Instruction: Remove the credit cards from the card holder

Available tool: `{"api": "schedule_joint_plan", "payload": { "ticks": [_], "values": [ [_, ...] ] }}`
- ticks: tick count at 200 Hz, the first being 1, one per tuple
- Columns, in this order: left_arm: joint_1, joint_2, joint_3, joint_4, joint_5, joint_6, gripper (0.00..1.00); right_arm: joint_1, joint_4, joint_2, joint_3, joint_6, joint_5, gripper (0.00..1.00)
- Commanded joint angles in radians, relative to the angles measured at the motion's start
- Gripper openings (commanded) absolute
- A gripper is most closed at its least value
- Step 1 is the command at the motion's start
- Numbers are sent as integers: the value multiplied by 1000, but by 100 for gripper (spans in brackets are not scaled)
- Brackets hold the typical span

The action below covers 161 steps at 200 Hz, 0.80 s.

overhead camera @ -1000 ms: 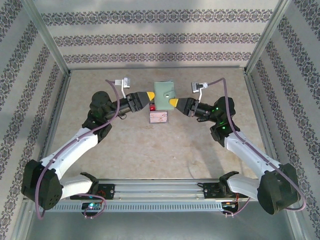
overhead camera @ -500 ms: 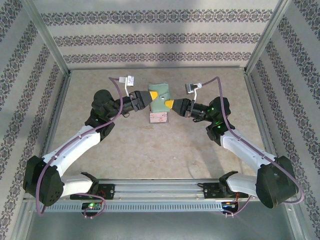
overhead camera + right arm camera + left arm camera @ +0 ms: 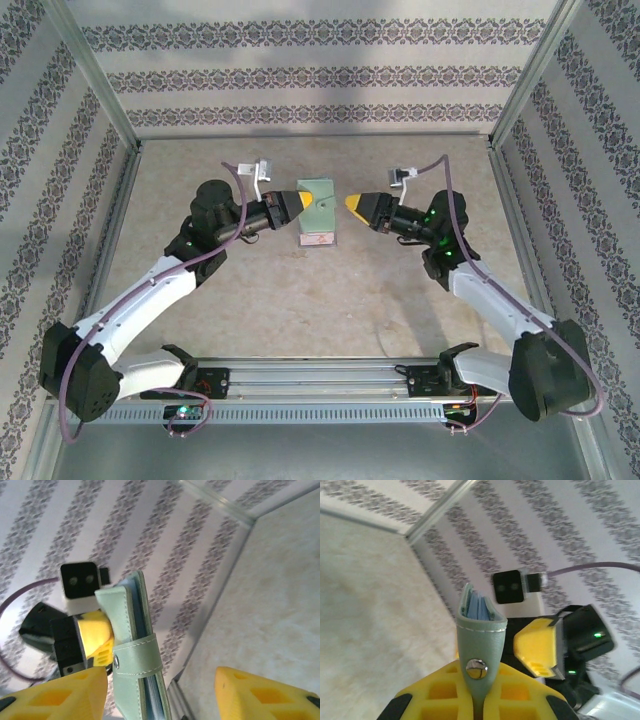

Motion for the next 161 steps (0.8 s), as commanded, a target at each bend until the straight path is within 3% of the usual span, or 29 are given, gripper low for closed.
{"api": "schedule_joint_plan", "payload": {
  "ticks": [1, 21, 63, 90, 161],
  "values": [
    [-38, -25, 63, -265, -167, 133, 0, 10, -429, -96, 55, -270, 122, 58],
    [-66, -10, 79, -350, -258, 154, 0, 39, -660, -124, 126, -409, 235, 55],
    [-119, 69, 164, -532, -430, 173, 0, 118, -903, -92, 240, -436, 389, 50],
    [-130, 102, 168, -509, -428, 147, 0, 174, -968, -17, 302, -408, 416, 47],
    [-139, 138, 175, -475, -376, 135, 0, 278, -935, 168, 417, -348, 410, 44]
  ]
}}
